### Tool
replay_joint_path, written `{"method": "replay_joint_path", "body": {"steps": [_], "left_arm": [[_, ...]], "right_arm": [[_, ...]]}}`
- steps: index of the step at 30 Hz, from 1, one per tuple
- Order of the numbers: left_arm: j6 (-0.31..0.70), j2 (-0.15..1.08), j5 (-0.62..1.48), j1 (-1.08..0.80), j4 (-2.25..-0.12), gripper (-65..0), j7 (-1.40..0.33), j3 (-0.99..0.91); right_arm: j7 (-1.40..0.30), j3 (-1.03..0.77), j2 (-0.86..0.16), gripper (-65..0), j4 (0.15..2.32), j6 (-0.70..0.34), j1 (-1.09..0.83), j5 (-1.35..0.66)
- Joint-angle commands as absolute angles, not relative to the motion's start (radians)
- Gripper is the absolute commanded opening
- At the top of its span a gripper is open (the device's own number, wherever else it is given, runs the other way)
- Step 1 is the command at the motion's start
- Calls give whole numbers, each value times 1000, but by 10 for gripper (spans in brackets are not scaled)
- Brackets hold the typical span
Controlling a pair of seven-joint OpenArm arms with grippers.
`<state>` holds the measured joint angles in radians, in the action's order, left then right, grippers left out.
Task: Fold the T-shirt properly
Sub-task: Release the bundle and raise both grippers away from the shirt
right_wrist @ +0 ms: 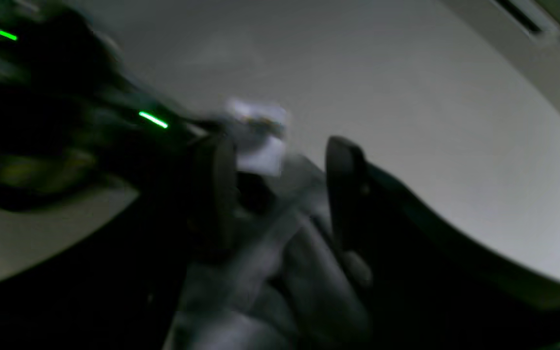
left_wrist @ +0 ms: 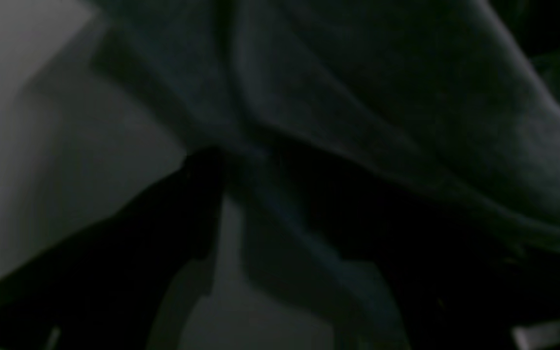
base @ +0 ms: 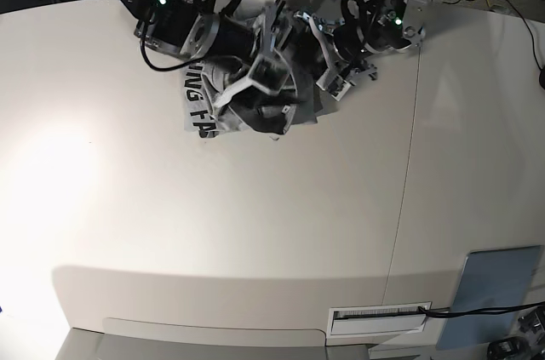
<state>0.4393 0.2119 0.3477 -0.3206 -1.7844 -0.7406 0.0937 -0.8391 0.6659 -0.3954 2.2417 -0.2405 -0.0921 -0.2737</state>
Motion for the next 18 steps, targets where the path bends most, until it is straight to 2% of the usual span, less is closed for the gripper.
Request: {"method": "replay_joint_path", "body": {"steps": [1, 4, 8, 13, 18], "left_arm": [[443, 217, 360, -313, -1823, -292, -732, 72], [447, 216, 392, -318, -1866, -292, -765, -1], [505, 216, 556, -319, -1913, -292, -884, -105], [552, 216, 750, -325, -1959, -292, -1026, -148], [551, 216, 831, -374, -2011, -292, -1037, -97]], "right_arm": [[-847, 639, -399, -356, 2271, -204, -68, -258], [-905, 546, -400, -356, 2288, -106, -50, -241], [-928, 387, -417, -356, 2289, -54, -50, -246], [-968, 240, -516, -356, 2289, 0, -70, -236], [-968, 125, -603, -356, 2248, 23, -154, -231]]}}
